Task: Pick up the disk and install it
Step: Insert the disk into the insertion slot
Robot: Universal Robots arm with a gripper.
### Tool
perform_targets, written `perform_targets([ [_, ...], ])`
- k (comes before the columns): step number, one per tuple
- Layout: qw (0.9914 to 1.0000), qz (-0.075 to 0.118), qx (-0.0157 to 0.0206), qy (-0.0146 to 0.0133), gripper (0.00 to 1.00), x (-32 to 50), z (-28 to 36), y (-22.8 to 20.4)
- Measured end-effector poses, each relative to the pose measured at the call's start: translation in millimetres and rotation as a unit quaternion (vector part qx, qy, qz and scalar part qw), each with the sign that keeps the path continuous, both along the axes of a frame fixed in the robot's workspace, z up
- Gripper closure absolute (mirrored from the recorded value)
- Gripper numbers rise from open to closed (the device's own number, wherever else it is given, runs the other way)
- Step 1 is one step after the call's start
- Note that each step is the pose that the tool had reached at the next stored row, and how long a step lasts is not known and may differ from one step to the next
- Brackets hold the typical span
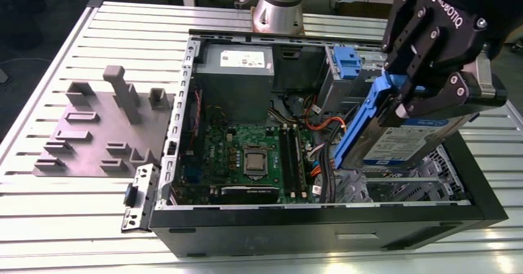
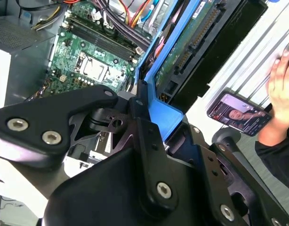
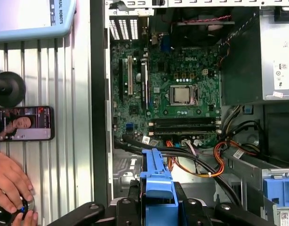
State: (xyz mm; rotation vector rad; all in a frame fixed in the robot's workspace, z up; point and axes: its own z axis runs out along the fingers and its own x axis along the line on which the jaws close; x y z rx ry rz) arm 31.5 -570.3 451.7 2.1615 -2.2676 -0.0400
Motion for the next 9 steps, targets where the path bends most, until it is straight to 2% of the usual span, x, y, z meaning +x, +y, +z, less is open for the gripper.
perform_targets([
  [9, 1.00000, 0.000, -0.0001, 0.0002, 0.64, 14.6, -3.0, -1.0],
])
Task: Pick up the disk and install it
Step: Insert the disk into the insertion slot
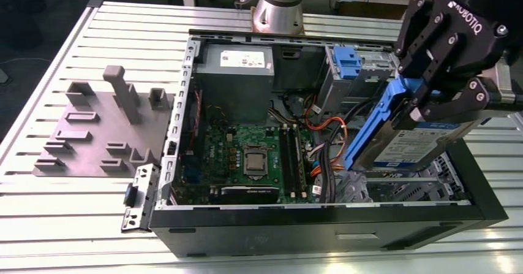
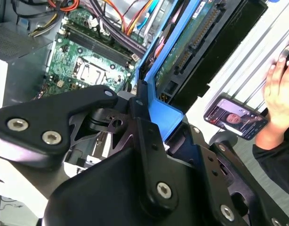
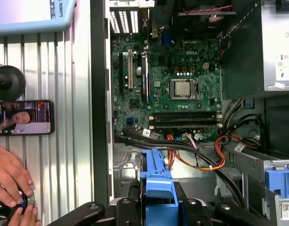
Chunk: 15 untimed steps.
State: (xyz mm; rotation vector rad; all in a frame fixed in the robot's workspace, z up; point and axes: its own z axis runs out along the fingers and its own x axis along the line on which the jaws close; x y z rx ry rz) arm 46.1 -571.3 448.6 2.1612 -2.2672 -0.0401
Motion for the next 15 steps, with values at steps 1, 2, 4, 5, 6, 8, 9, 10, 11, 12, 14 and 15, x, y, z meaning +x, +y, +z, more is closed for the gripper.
perform_targets([
  [1, 1.00000, 0.000, 0.0000, 0.0001, 0.64, 2.4, -0.2, 0.0],
  [2, 1.00000, 0.000, -0.0001, 0.0002, 0.64, 4.7, -0.5, 0.0],
  [4, 1.00000, 0.000, 0.0000, 0.0003, 0.64, 9.1, -1.2, 0.0],
  [5, 1.00000, 0.000, 0.0000, 0.0003, 0.64, 11.2, -1.6, 0.0],
  [6, 1.00000, 0.000, 0.0000, 0.0003, 0.64, 13.0, -2.2, 0.0],
  [8, 1.00000, 0.000, -0.0001, 0.0004, 0.64, 16.8, -3.4, 0.0],
  [9, 1.00000, 0.000, -0.0001, 0.0004, 0.64, 18.9, -4.2, 0.0],
  [10, 1.00000, 0.000, -0.0001, 0.0003, 0.64, 21.0, -4.9, 0.0],
  [11, 1.00000, 0.000, -0.0001, 0.0004, 0.64, 23.0, -5.8, 0.0],
  [12, 1.00000, 0.000, -0.0001, 0.0004, 0.64, 24.7, -6.8, 0.0],
  [14, 1.00000, 0.000, -0.0002, 0.0004, 0.64, 27.8, -8.5, 0.0],
  [15, 1.00000, 0.000, -0.0002, 0.0004, 0.64, 28.7, -9.3, 0.1],
])
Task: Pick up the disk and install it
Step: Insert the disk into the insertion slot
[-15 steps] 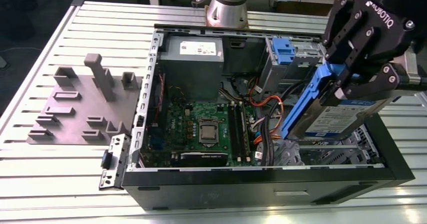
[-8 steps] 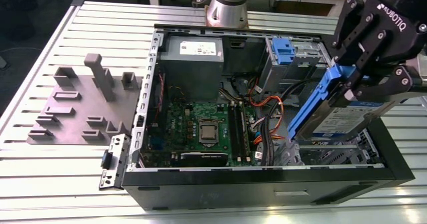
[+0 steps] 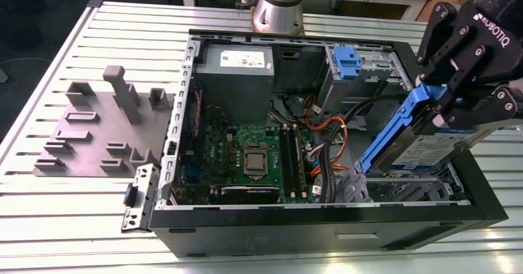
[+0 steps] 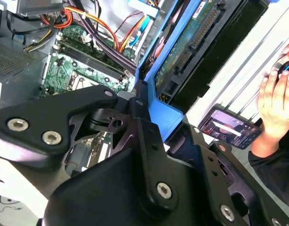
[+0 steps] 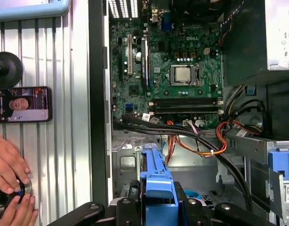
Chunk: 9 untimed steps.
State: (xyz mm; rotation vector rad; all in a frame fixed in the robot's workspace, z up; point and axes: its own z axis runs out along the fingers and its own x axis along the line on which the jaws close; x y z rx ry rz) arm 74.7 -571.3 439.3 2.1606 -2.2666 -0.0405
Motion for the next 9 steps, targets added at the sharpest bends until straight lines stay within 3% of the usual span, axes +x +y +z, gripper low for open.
perform_targets([
  [9, 1.00000, 0.000, 0.0001, 0.0000, 0.64, 1.5, -4.3, 0.2],
])
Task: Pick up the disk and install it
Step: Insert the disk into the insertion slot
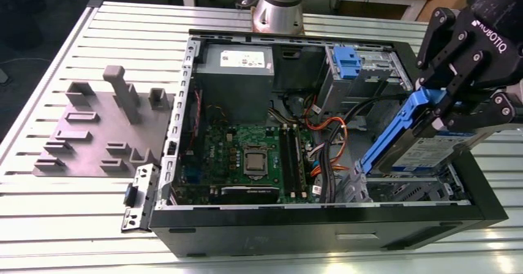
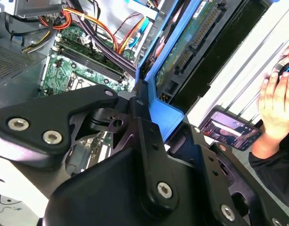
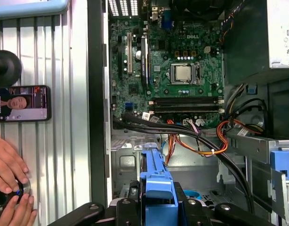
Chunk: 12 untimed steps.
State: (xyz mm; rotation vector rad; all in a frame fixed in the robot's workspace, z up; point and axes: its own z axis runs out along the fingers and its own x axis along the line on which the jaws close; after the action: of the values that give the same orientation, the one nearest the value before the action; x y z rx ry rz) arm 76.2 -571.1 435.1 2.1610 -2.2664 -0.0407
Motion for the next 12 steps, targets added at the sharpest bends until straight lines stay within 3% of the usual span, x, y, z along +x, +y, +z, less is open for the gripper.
perform_targets([
  [12, 1.00000, 0.000, 0.0000, 0.0000, 0.64, 1.3, -2.1, 2.2],
])
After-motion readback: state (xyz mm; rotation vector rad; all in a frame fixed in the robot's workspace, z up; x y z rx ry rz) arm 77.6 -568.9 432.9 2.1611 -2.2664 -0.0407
